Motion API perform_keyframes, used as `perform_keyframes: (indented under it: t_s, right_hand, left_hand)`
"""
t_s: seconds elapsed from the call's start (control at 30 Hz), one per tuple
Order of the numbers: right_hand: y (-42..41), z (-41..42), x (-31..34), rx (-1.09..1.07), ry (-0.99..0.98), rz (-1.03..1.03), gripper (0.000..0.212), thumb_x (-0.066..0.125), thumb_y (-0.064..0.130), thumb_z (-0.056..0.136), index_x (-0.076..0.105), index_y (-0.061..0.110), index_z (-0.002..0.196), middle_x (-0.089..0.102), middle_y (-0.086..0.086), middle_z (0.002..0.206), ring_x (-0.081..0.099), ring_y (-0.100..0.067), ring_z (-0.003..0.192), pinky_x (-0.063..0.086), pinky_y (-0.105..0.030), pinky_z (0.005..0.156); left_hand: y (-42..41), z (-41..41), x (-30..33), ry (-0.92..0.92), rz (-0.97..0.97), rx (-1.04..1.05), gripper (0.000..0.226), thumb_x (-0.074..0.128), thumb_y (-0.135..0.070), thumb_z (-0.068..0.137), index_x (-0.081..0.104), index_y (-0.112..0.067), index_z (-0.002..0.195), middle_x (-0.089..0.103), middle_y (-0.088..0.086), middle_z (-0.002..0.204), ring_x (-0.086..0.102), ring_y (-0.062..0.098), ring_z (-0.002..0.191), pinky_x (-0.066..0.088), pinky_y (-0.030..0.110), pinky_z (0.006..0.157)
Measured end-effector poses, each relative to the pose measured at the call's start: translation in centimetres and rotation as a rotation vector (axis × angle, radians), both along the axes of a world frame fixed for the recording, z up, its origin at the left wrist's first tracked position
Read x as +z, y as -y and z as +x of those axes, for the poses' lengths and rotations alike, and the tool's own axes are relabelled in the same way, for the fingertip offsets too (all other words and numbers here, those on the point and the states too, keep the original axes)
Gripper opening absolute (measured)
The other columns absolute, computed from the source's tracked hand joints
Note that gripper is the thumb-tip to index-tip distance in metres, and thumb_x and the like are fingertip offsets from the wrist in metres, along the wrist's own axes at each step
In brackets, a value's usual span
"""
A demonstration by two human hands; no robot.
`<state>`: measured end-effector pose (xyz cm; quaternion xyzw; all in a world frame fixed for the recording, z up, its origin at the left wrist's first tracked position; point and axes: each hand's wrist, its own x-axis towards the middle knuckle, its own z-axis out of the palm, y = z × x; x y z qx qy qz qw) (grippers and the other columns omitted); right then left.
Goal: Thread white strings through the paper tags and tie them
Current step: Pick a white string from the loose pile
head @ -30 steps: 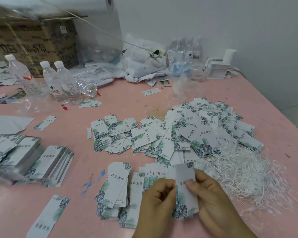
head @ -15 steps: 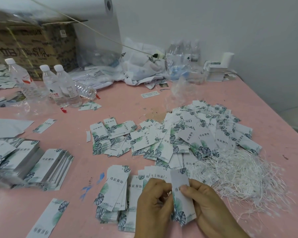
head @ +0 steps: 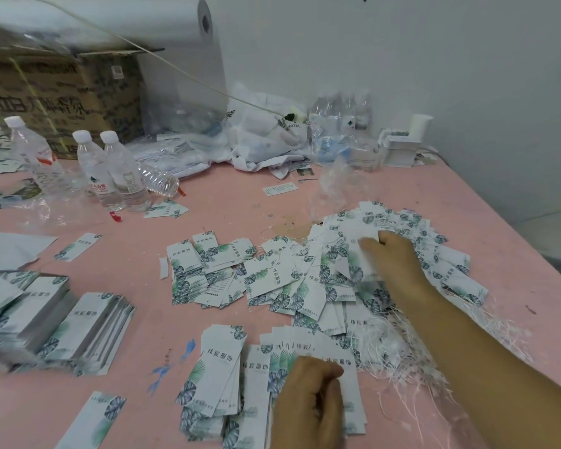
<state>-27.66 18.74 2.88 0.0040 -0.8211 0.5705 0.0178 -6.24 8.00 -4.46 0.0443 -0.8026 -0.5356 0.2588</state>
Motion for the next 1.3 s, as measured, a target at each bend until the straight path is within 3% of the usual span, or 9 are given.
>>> perform_keyframes:
  t_s: [0.1, 0.23, 0.5, 0.63, 0.73, 0.87, 0.97, 1.17, 1.3]
  right_hand:
    - [0.9, -3.7, -1.2, -0.044, -0.036, 0.25, 0.025, 0.058, 0.023, 0.092, 0.052, 0.005, 0.075, 0.042, -0.005, 0.066, 0.043, -0.02, 0.059, 0.048, -0.025, 0.049]
    - [0.6, -4.6, -3.0, -0.17, -0.195, 0.768, 0.047, 0.061, 0.047, 0.089, 0.055, 0.013, 0.12, 0.056, -0.009, 0.114, 0.057, -0.028, 0.097, 0.049, -0.038, 0.077]
    - [0.5, 0.1, -0.9, -0.045, -0.402, 0.452, 0.02, 0.057, 0.027, 0.096, 0.059, 0.019, 0.113, 0.053, 0.002, 0.106, 0.053, -0.012, 0.082, 0.04, -0.025, 0.068]
    - [-0.3, 8.2, -1.5, 0.28, -0.23, 0.312, 0.013, 0.062, 0.023, 0.093, 0.063, 0.034, 0.086, 0.063, 0.014, 0.085, 0.06, 0.001, 0.075, 0.047, -0.011, 0.06]
    - [-1.2, 12.8, -3.8, 0.471, -0.177, 0.442, 0.01, 0.069, 0.029, 0.086, 0.066, 0.039, 0.088, 0.061, 0.026, 0.091, 0.057, 0.008, 0.086, 0.044, -0.011, 0.071]
    - [-2.6, 15.1, -5.9, 0.702, -0.178, 0.706, 0.069, 0.059, 0.055, 0.081, 0.021, 0.048, 0.139, 0.006, 0.042, 0.138, -0.001, 0.027, 0.127, 0.003, 0.004, 0.099]
    - [-3.2, 15.4, -6.2, 0.744, -0.153, 0.805, 0.083, 0.053, 0.062, 0.083, 0.003, 0.045, 0.147, -0.017, 0.037, 0.141, -0.012, 0.014, 0.135, -0.01, -0.007, 0.106]
    - [-2.6, 15.5, -6.0, 0.757, -0.263, 0.816, 0.065, 0.049, 0.06, 0.089, 0.028, 0.04, 0.147, -0.004, 0.036, 0.14, -0.006, 0.017, 0.13, -0.02, 0.003, 0.093]
    - [-2.4, 16.0, -5.1, 0.726, -0.379, 0.709, 0.039, 0.056, 0.047, 0.091, 0.059, 0.036, 0.129, 0.038, 0.031, 0.141, 0.023, 0.022, 0.124, 0.012, 0.0, 0.106]
  left_hand:
    - [0.1, 0.2, 0.1, 0.038, -0.012, -0.016, 0.027, 0.059, -0.014, 0.083, 0.065, -0.04, 0.087, 0.055, -0.018, 0.075, 0.048, 0.0, 0.051, 0.039, 0.014, 0.052]
    - [0.4, 0.2, 0.1, 0.059, 0.018, -0.023, 0.033, 0.06, -0.007, 0.084, 0.065, -0.039, 0.084, 0.055, -0.014, 0.074, 0.049, 0.006, 0.051, 0.039, 0.015, 0.053]
    - [0.2, -0.6, -0.8, 0.08, 0.141, 0.063, 0.035, 0.058, -0.006, 0.085, 0.065, -0.04, 0.084, 0.058, -0.014, 0.075, 0.053, 0.008, 0.057, 0.043, 0.019, 0.055]
    - [0.2, -0.9, -1.4, 0.112, 0.373, 0.173, 0.043, 0.056, 0.003, 0.091, 0.065, -0.038, 0.088, 0.065, -0.001, 0.077, 0.055, 0.027, 0.058, 0.046, 0.034, 0.054]
    - [0.5, -0.9, -1.1, 0.109, 0.434, 0.219, 0.039, 0.053, 0.005, 0.091, 0.062, -0.032, 0.09, 0.062, -0.001, 0.079, 0.05, 0.014, 0.059, 0.045, 0.028, 0.056]
    - [0.8, -0.6, -0.4, 0.111, 0.458, 0.206, 0.03, 0.051, 0.007, 0.094, 0.059, -0.022, 0.093, 0.058, 0.002, 0.078, 0.046, 0.004, 0.057, 0.041, 0.015, 0.055]
    - [0.6, -0.8, -0.5, 0.108, 0.464, 0.218, 0.029, 0.052, 0.008, 0.093, 0.06, -0.02, 0.092, 0.061, 0.002, 0.079, 0.047, 0.009, 0.059, 0.043, 0.02, 0.058]
    - [0.4, -0.5, -0.4, 0.112, 0.497, 0.205, 0.029, 0.054, 0.012, 0.09, 0.062, -0.016, 0.088, 0.051, -0.004, 0.063, 0.047, 0.012, 0.056, 0.041, 0.025, 0.056]
    - [0.4, -0.4, 0.1, 0.118, 0.472, 0.193, 0.029, 0.053, 0.015, 0.088, 0.062, -0.012, 0.087, 0.049, -0.003, 0.062, 0.044, 0.004, 0.052, 0.037, 0.013, 0.049]
